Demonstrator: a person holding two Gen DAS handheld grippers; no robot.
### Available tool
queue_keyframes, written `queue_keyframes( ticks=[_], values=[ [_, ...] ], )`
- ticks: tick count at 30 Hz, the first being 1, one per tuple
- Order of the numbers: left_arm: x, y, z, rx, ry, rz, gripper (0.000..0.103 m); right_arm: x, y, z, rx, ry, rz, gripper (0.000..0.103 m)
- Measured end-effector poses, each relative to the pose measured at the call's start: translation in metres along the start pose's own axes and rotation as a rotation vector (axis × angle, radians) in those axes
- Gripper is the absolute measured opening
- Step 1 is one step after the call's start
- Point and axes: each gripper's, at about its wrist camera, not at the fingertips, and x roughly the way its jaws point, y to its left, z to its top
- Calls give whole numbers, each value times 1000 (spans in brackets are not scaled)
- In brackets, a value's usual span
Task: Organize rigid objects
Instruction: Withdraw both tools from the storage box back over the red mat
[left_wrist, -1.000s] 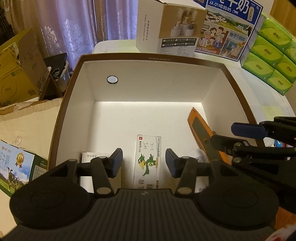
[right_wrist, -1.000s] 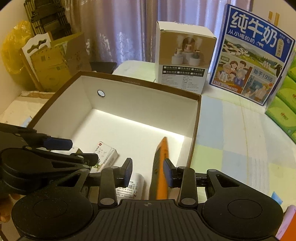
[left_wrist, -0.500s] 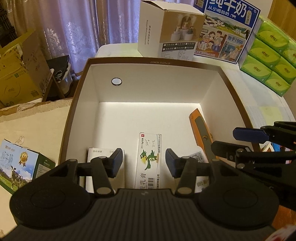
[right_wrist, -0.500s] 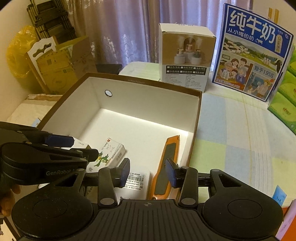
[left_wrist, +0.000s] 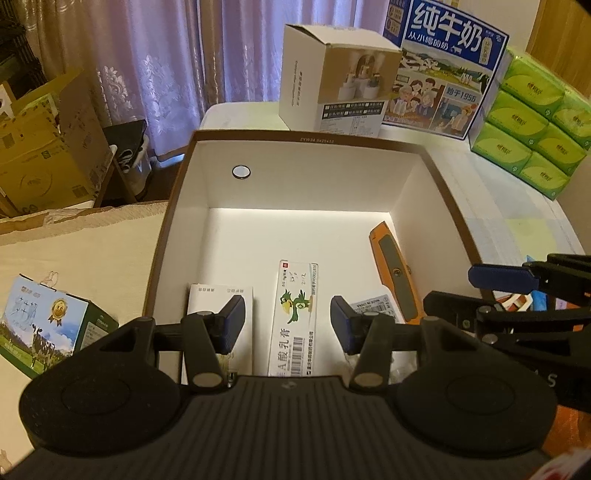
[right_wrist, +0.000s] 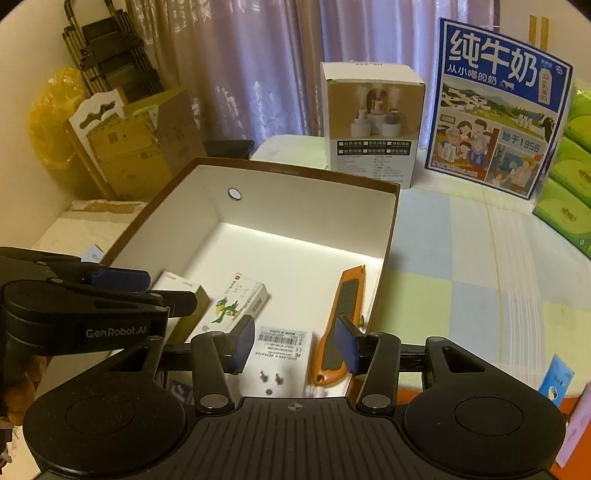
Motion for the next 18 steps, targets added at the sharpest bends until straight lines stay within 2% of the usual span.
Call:
queue_keyframes(
  ticks=[11, 18],
  values=[
    [-45, -4, -20, -17, -44, 4, 48, -40, 6, -21, 20, -23, 44, 61],
    [-71, -12, -36, -20, -64, 10, 49, -65, 6, -37, 39, -33, 47, 66]
  ],
)
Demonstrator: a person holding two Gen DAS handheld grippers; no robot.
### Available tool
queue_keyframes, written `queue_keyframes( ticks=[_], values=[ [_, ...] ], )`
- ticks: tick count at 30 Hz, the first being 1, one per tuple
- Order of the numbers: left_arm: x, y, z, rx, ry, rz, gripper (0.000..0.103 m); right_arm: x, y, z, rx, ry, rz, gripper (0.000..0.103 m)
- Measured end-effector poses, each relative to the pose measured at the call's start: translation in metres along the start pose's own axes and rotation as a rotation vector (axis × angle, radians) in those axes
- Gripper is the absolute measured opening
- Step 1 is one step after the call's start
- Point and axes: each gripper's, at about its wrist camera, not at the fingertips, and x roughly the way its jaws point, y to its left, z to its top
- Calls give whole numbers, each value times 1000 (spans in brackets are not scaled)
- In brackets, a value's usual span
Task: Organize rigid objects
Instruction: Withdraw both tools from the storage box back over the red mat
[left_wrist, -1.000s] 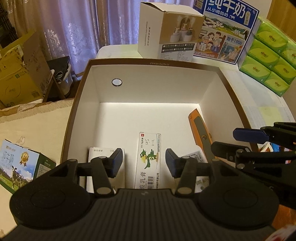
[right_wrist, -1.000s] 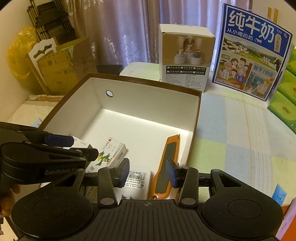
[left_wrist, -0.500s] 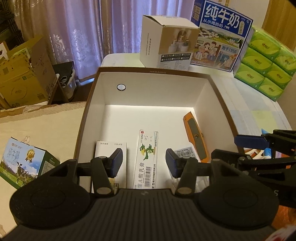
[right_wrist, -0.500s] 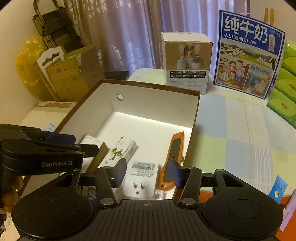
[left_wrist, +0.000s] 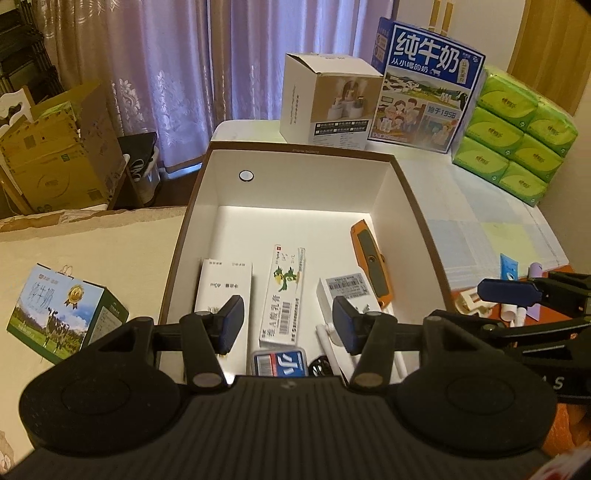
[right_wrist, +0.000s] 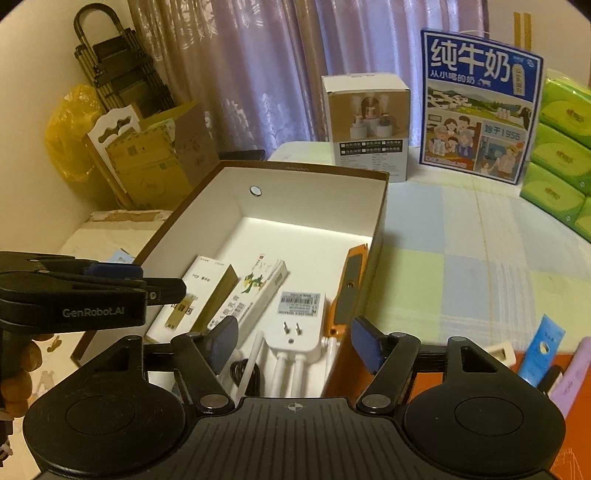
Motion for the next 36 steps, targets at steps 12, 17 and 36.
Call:
queue_keyframes(
  ticks=[12, 17, 36],
  values=[
    [-35, -18, -26, -4, -19, -2, 49, -33, -3, -22, 4, -16, 18, 68],
    [-46, -31, -41, -7, -17, -3, 49, -44, -7, -35, -1, -12, 34, 68],
    [-70, -92, -83, -39, 19, 12, 49, -84, -53, -77, -9, 54, 108, 68]
  ],
)
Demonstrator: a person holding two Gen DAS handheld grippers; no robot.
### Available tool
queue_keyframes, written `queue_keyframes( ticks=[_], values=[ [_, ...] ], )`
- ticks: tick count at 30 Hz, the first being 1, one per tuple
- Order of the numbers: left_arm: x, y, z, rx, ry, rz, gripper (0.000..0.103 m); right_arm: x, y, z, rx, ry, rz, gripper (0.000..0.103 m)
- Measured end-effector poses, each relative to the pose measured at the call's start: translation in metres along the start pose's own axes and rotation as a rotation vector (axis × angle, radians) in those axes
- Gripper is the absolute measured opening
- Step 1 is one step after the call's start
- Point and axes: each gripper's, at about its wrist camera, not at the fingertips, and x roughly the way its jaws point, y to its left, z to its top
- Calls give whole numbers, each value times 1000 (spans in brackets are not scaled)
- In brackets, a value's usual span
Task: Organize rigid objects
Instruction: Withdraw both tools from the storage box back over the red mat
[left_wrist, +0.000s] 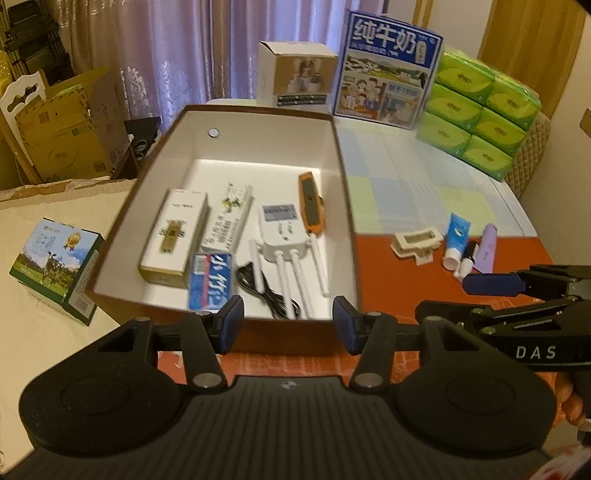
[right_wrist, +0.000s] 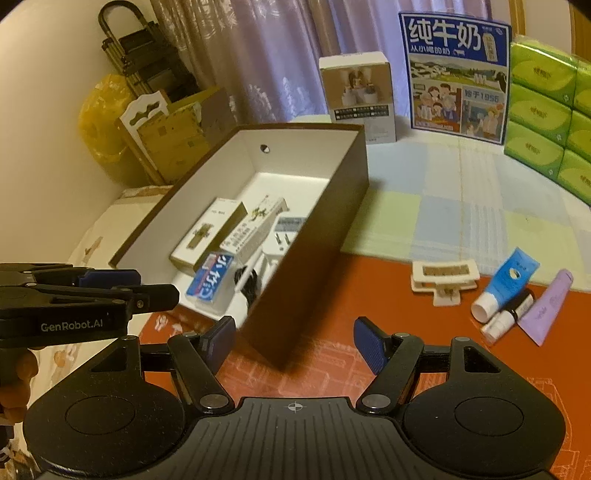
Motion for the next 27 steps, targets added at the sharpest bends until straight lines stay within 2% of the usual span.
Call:
queue_keyframes(
  ticks=[11, 27],
  values=[
    [7, -58, -14, 25, 33, -68, 49, -29, -47, -18, 36, 20, -18, 68],
    [41, -145, -5, 127, 56, -163, 49, -69, -133, -41, 188, 13, -131, 68]
  ],
)
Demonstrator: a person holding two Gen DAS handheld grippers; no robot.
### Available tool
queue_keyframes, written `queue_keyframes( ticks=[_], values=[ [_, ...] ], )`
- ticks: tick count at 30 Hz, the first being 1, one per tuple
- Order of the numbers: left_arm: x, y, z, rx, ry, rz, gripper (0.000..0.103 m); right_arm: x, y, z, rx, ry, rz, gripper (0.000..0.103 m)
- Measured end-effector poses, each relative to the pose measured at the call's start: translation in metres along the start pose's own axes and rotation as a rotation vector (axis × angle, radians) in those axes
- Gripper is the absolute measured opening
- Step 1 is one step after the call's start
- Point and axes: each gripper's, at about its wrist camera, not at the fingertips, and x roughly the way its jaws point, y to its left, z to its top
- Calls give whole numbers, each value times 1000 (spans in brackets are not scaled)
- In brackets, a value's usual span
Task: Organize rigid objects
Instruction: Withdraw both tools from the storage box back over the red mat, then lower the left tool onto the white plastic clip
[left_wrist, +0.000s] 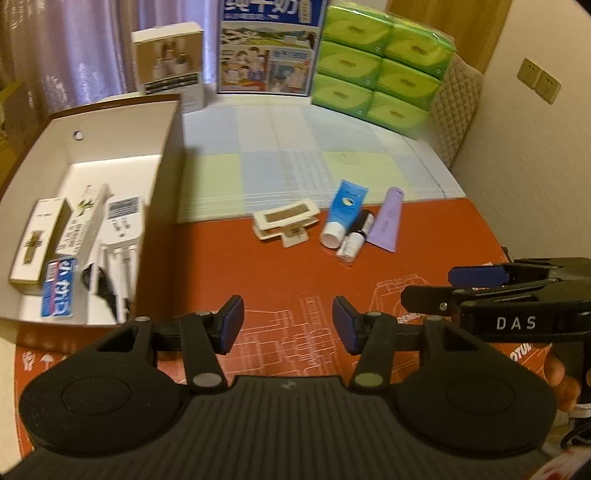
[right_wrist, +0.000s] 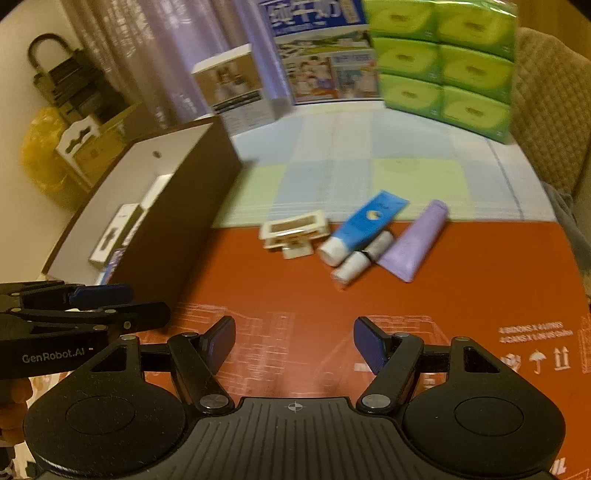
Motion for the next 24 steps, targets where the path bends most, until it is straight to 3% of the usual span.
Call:
queue_keyframes(
  ticks=[11, 24],
  values=[
    [45, -23, 15, 77, -7, -18, 49, 0, -54, 3, 94, -4, -76, 68],
    [106, -27, 46, 198, 5, 35, 49, 33, -93, 22, 158, -26, -154, 68]
  ],
)
